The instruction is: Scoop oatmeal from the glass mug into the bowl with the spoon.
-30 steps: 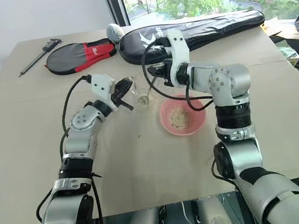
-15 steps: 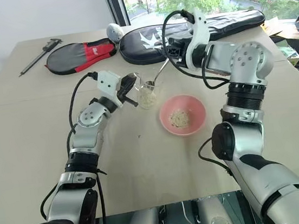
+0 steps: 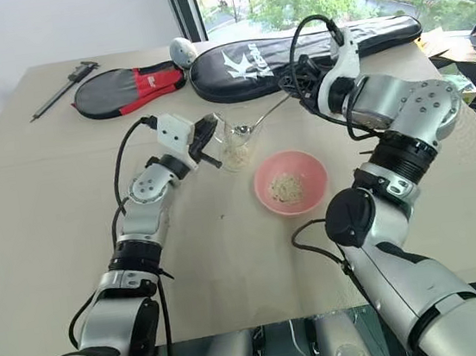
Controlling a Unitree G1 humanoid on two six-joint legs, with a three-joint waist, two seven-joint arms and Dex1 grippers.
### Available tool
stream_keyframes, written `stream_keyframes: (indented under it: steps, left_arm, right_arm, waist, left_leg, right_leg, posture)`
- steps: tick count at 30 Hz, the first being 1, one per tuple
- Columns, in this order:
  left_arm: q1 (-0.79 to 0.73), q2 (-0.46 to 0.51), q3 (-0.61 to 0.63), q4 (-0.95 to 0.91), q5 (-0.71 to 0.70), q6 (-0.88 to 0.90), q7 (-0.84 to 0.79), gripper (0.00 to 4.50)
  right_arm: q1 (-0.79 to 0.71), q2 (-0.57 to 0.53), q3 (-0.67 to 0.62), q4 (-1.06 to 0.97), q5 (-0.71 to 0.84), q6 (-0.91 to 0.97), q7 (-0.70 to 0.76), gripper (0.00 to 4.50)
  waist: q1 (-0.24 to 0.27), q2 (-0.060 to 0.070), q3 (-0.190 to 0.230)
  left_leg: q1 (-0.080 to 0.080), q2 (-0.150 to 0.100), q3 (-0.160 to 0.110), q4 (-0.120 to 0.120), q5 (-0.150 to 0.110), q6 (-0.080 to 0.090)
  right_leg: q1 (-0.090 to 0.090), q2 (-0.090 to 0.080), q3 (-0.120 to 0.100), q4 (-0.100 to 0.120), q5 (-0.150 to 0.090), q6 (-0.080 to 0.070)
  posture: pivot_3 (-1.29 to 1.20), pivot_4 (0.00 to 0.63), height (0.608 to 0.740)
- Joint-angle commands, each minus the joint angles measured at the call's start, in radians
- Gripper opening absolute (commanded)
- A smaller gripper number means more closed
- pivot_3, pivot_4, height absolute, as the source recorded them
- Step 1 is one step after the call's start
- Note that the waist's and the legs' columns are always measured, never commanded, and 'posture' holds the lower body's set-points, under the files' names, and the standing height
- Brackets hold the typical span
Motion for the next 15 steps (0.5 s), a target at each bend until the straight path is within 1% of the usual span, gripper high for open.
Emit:
stream_keyframes:
  steps: [1,5,9,15]
  left_arm:
    - [-0.010,0.005,0.008,0.035,0.016,-0.043,0.019,0.01]
    - [-0.024,-0.002,-0.002,0.067,0.028,-0.075,0.021,0.01]
    - [-0.028,-0.005,-0.004,0.082,0.031,-0.090,0.022,0.01]
    - [-0.018,0.006,-0.003,0.093,0.030,-0.113,0.008,0.01]
  right_arm:
    - [-0.022,0.007,-0.072,-0.064,0.040,0.006,-0.084,0.00]
    - [-0.027,0.024,-0.140,-0.078,0.083,0.006,-0.160,0.00]
    - [-0.029,0.033,-0.168,-0.081,0.130,0.006,-0.217,0.00]
    - [-0.033,0.012,-0.216,-0.062,0.236,0.006,-0.298,0.00]
  waist:
    - [0.000,0.000,0.000]
    - [0.001,0.000,0.000]
    - [0.000,0.000,0.000]
    - [0.000,0.000,0.000]
  left_leg:
    - [0.000,0.000,0.000,0.000,0.000,0.000]
    - [0.000,0.000,0.000,0.000,0.000,0.000]
    - [0.000,0.000,0.001,0.000,0.000,0.001]
    - [0.000,0.000,0.001,0.000,0.000,0.001]
  right_leg:
    - [0.000,0.000,0.000,0.000,0.000,0.000]
    - [0.000,0.000,0.000,0.000,0.000,0.000]
    - [0.000,0.000,0.000,0.000,0.000,0.000]
    - [0.000,0.000,0.001,0.000,0.000,0.000]
  posture:
    - [0.00,0.150,0.740]
    - [0.00,0.150,0.740]
    - [0.00,0.150,0.740]
    - [0.00,0.150,0.740]
